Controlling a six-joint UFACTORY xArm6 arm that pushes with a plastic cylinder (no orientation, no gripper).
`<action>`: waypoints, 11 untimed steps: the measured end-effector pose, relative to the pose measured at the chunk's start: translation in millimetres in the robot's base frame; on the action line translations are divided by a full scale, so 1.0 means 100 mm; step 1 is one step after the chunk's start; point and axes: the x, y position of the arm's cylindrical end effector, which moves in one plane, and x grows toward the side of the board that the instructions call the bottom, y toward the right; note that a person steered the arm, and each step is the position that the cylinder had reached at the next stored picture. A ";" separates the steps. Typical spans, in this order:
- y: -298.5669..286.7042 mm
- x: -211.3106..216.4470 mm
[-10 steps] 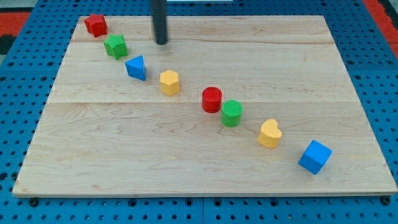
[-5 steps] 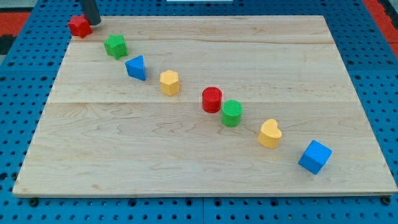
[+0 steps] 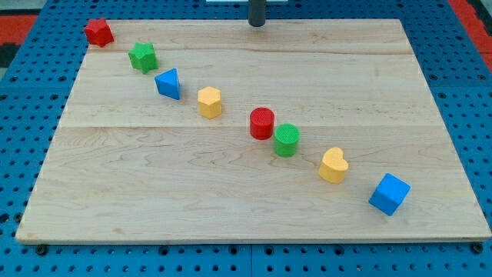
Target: Move the green star to the top right corner of the board
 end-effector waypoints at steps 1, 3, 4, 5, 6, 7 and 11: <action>0.00 0.00; -0.01 0.00; -0.03 0.02; -0.67 0.02; -1.44 0.11; -1.73 0.48; -1.73 1.00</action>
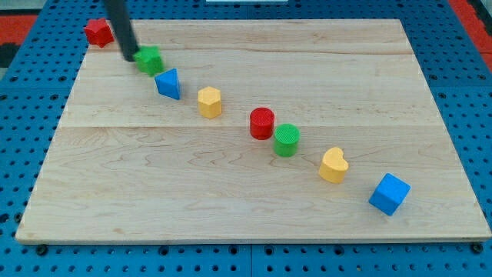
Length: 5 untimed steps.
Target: Move the green star to the top right corner of the board
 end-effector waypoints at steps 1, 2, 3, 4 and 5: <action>1.07 0.00; 0.99 -0.10; 0.59 0.16; 0.83 0.44; 1.68 0.44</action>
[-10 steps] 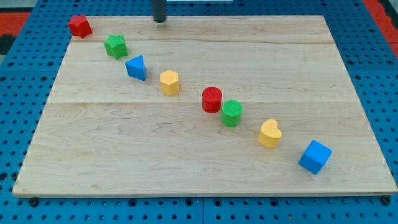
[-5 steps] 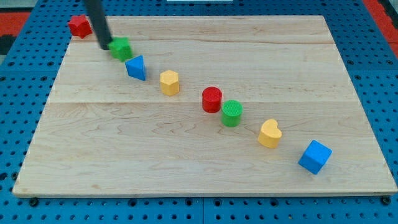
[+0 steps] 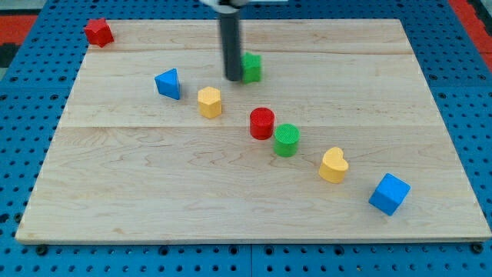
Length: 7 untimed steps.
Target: Move the green star to the top right corner of the board
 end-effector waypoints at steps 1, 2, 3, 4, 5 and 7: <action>0.91 -0.34; 1.06 -0.82; 1.04 -0.50; 0.82 -1.03; 0.75 -1.10; -0.05 -1.44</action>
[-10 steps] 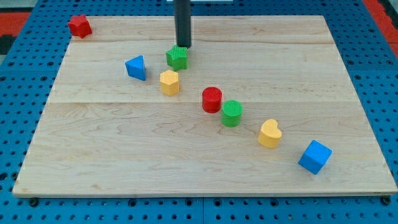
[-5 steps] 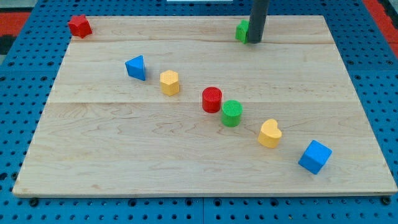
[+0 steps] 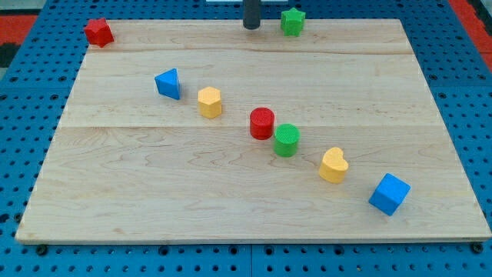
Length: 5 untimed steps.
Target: Move the green star to the top right corner of the board
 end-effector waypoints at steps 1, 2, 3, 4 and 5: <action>0.03 -0.01; 0.30 0.00; 0.66 0.07; 1.01 0.43; 1.18 0.90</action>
